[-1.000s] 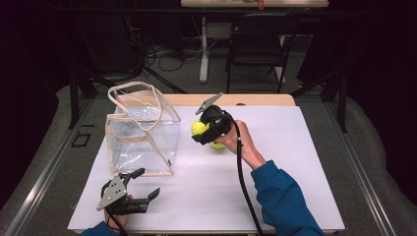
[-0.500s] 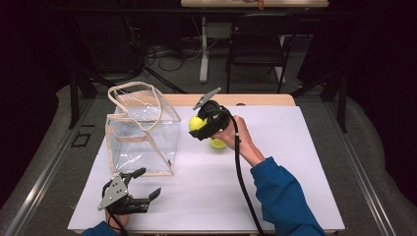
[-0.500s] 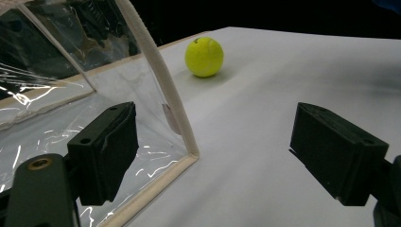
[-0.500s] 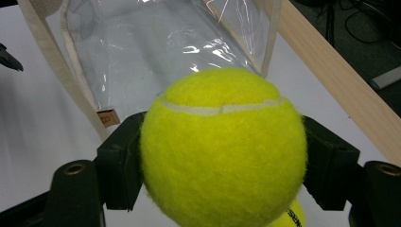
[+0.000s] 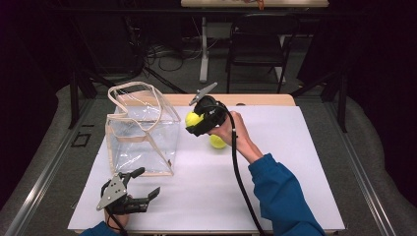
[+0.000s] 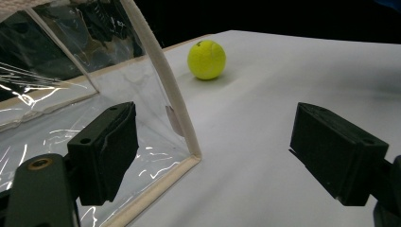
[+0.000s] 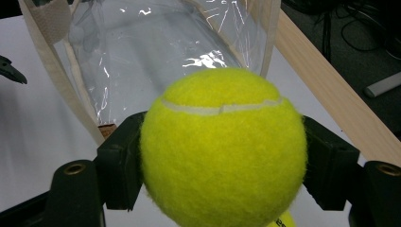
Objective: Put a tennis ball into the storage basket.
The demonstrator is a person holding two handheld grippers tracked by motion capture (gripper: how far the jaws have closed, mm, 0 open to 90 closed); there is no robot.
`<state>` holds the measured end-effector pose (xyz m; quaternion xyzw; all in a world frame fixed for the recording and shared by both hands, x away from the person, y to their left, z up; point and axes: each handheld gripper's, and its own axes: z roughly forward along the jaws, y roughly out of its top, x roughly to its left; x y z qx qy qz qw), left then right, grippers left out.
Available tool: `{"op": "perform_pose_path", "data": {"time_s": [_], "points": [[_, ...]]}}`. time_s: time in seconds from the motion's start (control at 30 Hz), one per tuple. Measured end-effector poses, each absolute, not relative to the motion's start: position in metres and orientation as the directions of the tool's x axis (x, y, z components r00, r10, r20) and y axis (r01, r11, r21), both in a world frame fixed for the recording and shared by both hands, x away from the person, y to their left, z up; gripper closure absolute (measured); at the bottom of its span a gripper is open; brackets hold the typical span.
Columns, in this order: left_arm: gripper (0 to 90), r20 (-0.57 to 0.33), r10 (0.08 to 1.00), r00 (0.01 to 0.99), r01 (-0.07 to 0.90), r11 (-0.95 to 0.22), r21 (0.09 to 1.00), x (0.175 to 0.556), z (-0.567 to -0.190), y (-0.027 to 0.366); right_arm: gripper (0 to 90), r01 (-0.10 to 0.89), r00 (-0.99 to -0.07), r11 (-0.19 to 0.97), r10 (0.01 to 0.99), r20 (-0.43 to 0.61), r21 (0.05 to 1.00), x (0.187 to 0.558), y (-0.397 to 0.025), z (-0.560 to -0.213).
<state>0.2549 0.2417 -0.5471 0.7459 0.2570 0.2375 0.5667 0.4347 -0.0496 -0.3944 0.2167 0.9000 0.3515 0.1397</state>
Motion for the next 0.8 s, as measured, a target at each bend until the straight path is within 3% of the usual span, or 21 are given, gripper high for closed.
{"op": "perform_pose_path", "data": {"time_s": [0.8], "points": [[15.8, 0.046, 0.656, 0.754, 0.122, -0.207, 0.971, 0.255, -0.547, 0.243, 26.8, 0.289, -0.861, 0.642, 0.498, -0.099, 0.71, 0.442, -0.048, -0.381]]}}
